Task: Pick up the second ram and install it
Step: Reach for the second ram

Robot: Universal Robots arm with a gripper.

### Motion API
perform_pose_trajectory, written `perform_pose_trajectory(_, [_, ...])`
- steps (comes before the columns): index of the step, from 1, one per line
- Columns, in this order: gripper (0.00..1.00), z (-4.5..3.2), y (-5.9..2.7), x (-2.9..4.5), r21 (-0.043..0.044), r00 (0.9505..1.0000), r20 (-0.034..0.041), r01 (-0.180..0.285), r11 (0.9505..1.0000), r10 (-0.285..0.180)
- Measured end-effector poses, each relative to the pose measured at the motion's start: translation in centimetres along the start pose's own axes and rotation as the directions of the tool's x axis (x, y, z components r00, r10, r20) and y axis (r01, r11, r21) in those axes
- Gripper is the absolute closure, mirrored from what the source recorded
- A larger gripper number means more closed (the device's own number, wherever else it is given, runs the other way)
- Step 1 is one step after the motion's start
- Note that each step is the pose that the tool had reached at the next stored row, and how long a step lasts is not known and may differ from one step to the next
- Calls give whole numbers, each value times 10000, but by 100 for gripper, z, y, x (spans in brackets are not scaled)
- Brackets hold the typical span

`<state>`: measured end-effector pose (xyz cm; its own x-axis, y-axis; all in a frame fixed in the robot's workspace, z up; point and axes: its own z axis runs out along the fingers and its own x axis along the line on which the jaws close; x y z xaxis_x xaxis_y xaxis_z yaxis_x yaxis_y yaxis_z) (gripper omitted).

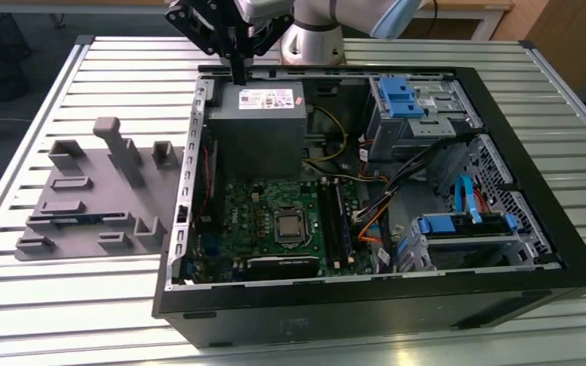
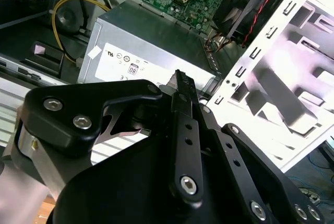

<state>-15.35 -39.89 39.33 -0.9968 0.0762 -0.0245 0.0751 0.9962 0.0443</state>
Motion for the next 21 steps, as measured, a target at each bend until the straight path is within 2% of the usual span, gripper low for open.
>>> perform_pose_trajectory(11, [89,0,-6,72,-1,10000,0,0,10000,0])
perform_pose_trajectory(21, [89,-2,-13,168,0,10000,0,0,10000,0])
